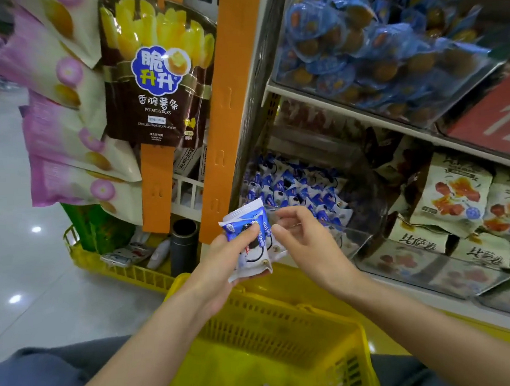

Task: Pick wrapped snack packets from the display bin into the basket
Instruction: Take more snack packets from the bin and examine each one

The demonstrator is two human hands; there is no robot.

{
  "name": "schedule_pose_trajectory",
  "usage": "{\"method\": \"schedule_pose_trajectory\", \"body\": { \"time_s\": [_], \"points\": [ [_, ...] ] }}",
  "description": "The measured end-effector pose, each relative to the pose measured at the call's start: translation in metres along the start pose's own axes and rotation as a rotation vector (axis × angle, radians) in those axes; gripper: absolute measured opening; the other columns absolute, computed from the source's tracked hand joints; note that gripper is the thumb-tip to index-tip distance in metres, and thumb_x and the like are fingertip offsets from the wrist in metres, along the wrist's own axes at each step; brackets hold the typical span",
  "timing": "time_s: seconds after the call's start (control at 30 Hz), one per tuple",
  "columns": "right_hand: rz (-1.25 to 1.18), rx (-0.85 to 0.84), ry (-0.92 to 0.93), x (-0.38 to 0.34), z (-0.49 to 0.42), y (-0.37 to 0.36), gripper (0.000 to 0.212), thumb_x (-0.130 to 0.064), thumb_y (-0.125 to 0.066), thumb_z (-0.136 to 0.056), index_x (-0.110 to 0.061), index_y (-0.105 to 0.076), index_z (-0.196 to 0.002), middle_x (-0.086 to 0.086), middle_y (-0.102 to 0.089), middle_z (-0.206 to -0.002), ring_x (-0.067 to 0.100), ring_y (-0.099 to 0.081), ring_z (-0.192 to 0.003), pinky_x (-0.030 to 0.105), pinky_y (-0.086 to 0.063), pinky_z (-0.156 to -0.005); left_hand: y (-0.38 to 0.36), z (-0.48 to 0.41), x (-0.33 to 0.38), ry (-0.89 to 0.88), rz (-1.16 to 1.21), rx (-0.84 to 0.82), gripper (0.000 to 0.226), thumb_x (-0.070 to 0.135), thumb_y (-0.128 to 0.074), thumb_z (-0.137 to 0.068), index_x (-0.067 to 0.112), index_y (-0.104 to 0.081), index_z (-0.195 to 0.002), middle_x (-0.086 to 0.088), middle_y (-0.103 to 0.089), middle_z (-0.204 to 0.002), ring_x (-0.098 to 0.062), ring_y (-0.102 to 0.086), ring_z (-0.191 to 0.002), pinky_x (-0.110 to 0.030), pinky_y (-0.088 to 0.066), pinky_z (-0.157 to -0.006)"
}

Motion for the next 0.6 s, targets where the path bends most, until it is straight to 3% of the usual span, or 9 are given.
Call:
{"method": "schedule_pose_trajectory", "body": {
  "time_s": [0.07,0.17,0.27,0.37,0.47,0.53,0.6],
  "points": [
    [0.018,-0.051,-0.060,0.002,-0.004,0.001,0.026,-0.025,-0.053,-0.093,-0.019,-0.051,-0.117,-0.008,-0.058,-0.104,-0.002,-0.054,-0.087,0.002,-0.043,-0.069,0.002,0.002,0.003,-0.022,-0.013,0.006,0.051,0.039,-0.063,-0.074,0.018,-0.058,-0.120,-0.004,-0.072,-0.103,-0.023,-0.070,-0.089,-0.031,-0.056,-0.063],
    [-0.066,-0.239,-0.142,0.005,-0.008,-0.009,0.019,-0.021,-0.055,-0.092,-0.016,-0.061,-0.109,-0.002,-0.066,-0.103,0.001,-0.061,-0.084,0.012,-0.049,-0.069,0.005,0.000,0.005,-0.032,-0.037,-0.002,0.043,0.038,-0.061,-0.080,0.021,-0.056,-0.120,-0.002,-0.072,-0.103,-0.022,-0.070,-0.091,-0.036,-0.057,-0.070],
    [-0.151,-0.253,-0.188,0.006,-0.014,-0.005,0.007,-0.018,-0.060,-0.089,-0.018,-0.064,-0.094,-0.005,-0.069,-0.086,-0.007,-0.061,-0.064,0.012,-0.050,-0.055,0.004,-0.003,0.013,-0.058,-0.055,-0.062,0.041,0.039,-0.056,-0.083,0.022,-0.057,-0.119,-0.003,-0.071,-0.108,-0.022,-0.068,-0.098,-0.039,-0.058,-0.074],
    [-0.156,-0.245,-0.193,0.008,-0.028,0.007,0.006,-0.018,-0.062,-0.088,-0.015,-0.066,-0.092,-0.010,-0.072,-0.075,-0.006,-0.061,-0.058,0.009,-0.044,-0.049,0.004,-0.009,0.019,-0.065,-0.050,-0.074,0.043,0.039,-0.054,-0.083,0.016,-0.057,-0.120,-0.007,-0.071,-0.107,-0.024,-0.069,-0.091,-0.038,-0.059,-0.071],
    [-0.082,-0.077,-0.154,0.011,-0.061,0.035,0.013,-0.023,-0.062,-0.088,-0.016,-0.068,-0.097,-0.014,-0.070,-0.070,-0.008,-0.057,-0.052,0.007,-0.040,-0.046,0.009,-0.017,0.019,-0.044,-0.054,-0.007,0.033,0.031,-0.050,-0.092,0.010,-0.057,-0.116,-0.011,-0.072,-0.101,-0.024,-0.070,-0.085,-0.035,-0.059,-0.070],
    [-0.040,0.131,-0.107,0.013,-0.094,0.061,0.018,-0.025,-0.063,-0.086,-0.016,-0.067,-0.101,-0.011,-0.067,-0.078,-0.005,-0.060,-0.061,0.007,-0.042,-0.050,0.013,-0.021,0.018,-0.018,-0.061,0.063,0.031,0.028,-0.050,-0.094,0.007,-0.055,-0.117,-0.014,-0.070,-0.103,-0.025,-0.070,-0.087,-0.033,-0.059,-0.069],
    [0.071,0.302,-0.032,0.010,-0.125,0.077,0.015,-0.026,-0.063,-0.086,-0.018,-0.065,-0.099,-0.008,-0.065,-0.084,0.005,-0.062,-0.076,0.014,-0.047,-0.063,0.012,-0.026,0.019,-0.019,-0.086,0.087,0.031,0.028,-0.050,-0.094,0.009,-0.054,-0.118,-0.012,-0.069,-0.107,-0.023,-0.070,-0.090,-0.033,-0.059,-0.072]
  ]
}}
Point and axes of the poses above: each hand's wrist, its own z-axis away from the middle knuckle, its own y-axis out of the back of the hand, x = y × z, the point moved 6 cm from there along -z, towards the middle knuckle
